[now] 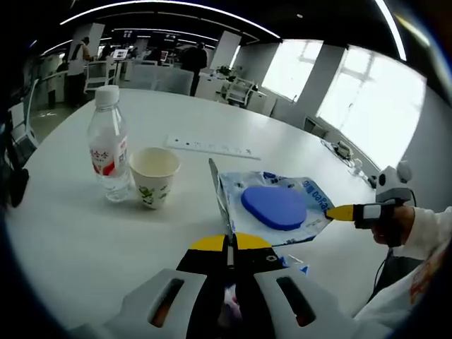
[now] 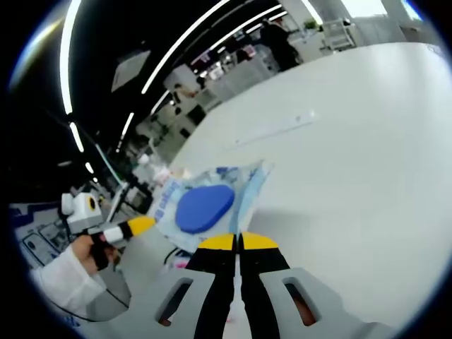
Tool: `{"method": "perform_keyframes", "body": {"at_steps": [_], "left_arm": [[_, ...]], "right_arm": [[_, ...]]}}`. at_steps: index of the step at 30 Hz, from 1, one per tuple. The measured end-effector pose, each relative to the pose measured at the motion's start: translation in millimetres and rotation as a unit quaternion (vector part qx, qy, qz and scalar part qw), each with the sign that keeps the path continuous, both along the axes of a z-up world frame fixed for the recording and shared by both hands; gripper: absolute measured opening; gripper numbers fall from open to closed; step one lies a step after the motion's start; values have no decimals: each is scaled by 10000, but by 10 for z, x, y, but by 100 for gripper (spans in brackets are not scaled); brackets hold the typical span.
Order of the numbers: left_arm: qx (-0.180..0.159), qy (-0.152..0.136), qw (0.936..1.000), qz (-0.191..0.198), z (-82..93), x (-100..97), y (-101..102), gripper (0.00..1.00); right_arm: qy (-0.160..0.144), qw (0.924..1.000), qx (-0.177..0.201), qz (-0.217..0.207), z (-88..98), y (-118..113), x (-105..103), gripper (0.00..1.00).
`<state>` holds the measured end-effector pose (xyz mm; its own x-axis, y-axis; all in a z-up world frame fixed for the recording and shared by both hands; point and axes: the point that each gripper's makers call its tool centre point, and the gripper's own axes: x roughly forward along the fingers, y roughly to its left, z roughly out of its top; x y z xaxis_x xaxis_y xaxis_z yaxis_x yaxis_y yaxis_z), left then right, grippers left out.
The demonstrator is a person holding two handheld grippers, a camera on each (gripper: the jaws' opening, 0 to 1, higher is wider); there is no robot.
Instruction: Arrange the tabletop items into an orderly group along one side of the table until the central work area is clear of visible clutter.
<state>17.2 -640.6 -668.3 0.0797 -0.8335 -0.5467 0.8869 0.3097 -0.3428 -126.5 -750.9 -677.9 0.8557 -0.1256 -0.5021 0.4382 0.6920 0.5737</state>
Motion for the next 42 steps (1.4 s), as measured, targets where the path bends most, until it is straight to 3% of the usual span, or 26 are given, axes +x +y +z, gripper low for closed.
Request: {"method": "perform_keyframes", "body": {"at_steps": [15, 25, 30, 42], "left_arm": [[72, -154, 9997, -174, -23, 185, -236, 0], [172, -129, 9997, -119, -177, 337, -377, 0], [210, 72, 9997, 114, -311, 422, -398, 0], [520, 196, 9979, 318, -616, 533, -476, 0]], "right_arm": [[-12, 9999, -166, -14, 27, -176, 156, 0], [184, 9990, -357, 207, -46, -350, 348, 0], [310, 9984, -375, 293, -183, -392, 429, 0], [593, 9968, -324, 415, -521, -467, 551, 0]]}}
